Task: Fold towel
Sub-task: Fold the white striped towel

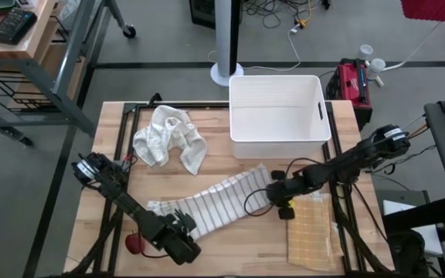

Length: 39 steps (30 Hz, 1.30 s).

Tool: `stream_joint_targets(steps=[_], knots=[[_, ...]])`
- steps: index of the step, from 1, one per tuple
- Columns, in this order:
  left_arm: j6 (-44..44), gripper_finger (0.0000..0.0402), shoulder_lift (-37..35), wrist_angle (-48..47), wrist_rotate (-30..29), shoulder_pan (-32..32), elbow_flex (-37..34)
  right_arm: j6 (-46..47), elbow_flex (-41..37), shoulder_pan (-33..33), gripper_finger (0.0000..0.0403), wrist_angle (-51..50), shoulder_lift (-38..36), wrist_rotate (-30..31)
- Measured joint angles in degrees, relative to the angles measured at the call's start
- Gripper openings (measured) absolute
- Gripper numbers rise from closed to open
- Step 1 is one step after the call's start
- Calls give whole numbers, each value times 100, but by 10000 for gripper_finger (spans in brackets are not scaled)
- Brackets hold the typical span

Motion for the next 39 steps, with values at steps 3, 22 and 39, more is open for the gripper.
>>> stream_joint_targets(steps=[3, 22, 39], knots=[[23, 75, 0, 189, 0, -48, 0, 242, -141, 61, 81, 110, 60, -235], [-750, 74, -8, -240, 894, -523, 7, -163, 888, 1217, 23, 158, 104, -1640], [-1383, 74, -81, -2004, 355, -565, 7, -373, 1059, 394, 1, -638, 196, 1581]])
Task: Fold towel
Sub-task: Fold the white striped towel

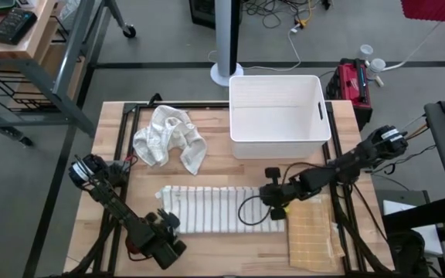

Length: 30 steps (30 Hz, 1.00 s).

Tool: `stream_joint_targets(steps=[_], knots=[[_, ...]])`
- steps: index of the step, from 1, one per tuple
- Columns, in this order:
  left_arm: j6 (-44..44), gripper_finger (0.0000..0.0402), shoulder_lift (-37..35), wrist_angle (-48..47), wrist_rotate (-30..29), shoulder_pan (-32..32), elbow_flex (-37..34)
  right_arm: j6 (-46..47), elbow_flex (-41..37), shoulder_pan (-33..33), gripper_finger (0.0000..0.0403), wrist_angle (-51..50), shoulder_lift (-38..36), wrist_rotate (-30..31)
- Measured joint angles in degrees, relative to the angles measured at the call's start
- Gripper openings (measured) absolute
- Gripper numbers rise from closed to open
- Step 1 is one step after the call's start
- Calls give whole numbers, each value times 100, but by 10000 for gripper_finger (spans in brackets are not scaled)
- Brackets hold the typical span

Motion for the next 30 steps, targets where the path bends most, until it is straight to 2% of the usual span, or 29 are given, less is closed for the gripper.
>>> stream_joint_targets(steps=[3, 7, 11, 14, 17, 20, 25, 30], knots=[[-568, 74, -7, -381, 286, -12, 0, 13, -2, 8, 2, 67, 58, -388], [-1065, 74, -26, -357, 118, -11, 53, 71, -7, 126, 2, 38, 58, -596], [-1006, 74, -24, -203, -829, -12, 325, 92, -9, 191, 2, -128, 56, -485], [-800, 74, -24, -231, -1405, 0, 444, 123, -9, 174, 2, -215, 86, -50], [-767, 74, -22, -251, -1979, 9, 401, 18, -20, 136, 2, -230, 144, 352], [-1054, 75, -17, -253, -2473, 42, 291, 40, -18, 97, 2, -483, 152, 358], [-1571, 75, -15, -260, -2420, 156, 6, 436, -18, 69, 1, -1389, -51, 358], [-1838, 75, -15, -256, -1840, 247, -383, 491, -110, 54, 1, -1415, -63, 356]])
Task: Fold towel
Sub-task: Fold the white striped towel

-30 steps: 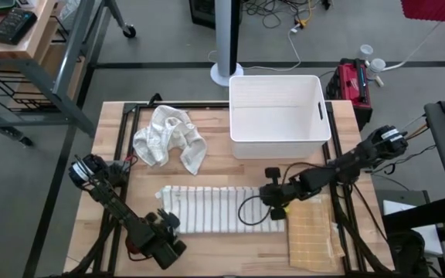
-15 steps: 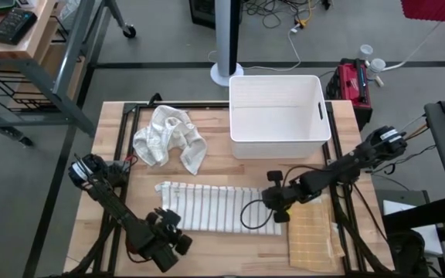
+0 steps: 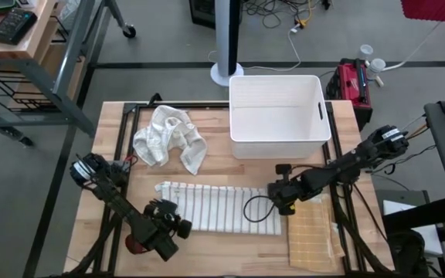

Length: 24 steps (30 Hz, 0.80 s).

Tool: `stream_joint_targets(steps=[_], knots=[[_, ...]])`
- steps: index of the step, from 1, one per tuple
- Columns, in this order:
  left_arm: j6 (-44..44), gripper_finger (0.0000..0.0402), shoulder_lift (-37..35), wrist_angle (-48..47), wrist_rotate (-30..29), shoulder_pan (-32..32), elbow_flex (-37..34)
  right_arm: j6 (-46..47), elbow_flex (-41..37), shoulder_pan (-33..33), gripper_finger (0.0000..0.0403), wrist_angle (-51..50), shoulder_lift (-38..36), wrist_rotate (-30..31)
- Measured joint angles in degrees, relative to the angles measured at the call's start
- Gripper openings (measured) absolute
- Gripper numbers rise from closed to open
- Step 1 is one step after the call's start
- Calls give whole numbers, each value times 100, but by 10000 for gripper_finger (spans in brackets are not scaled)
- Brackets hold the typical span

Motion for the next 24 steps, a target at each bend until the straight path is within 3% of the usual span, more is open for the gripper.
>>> stream_joint_targets(steps=[5, 12, 24], knots=[[-823, 75, -11, -47, 177, 37, -278, 33, -184, 11, 0, 569, 176, -450], [-1119, 75, 2, -184, 230, 67, -74, 9, -155, 45, 0, 626, 78, -494], [-897, 75, 2, -522, -626, 255, 1104, -744, -121, 119, 0, 1855, -2, -749]])
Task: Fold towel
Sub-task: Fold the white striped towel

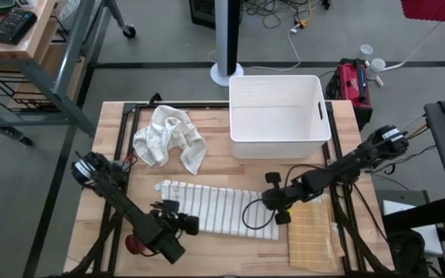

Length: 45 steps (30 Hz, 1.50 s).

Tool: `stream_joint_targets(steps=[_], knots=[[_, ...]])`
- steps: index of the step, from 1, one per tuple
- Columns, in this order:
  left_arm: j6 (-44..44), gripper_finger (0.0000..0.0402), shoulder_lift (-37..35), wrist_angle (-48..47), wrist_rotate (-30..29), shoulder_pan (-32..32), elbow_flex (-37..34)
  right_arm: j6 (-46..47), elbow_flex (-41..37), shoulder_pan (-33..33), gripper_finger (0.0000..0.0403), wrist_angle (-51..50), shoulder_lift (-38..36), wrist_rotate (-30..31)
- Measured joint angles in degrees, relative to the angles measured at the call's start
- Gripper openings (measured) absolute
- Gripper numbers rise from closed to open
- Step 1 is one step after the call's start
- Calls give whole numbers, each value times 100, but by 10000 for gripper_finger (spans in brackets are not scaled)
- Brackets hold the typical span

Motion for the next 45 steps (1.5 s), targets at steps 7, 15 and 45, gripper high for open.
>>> stream_joint_targets(steps=[7, 15, 45], knots=[[921, 75, -2, 86, -170, 309, 278, -41, 0, 1, 0, 29, 0, 0], [1962, 75, 8, 1074, -698, 496, 195, -54, 0, -1, 0, 32, 0, 0], [4700, 75, 85, 1758, -949, 616, 1041, -868, -114, 1, 0, 70, -989, -656]])
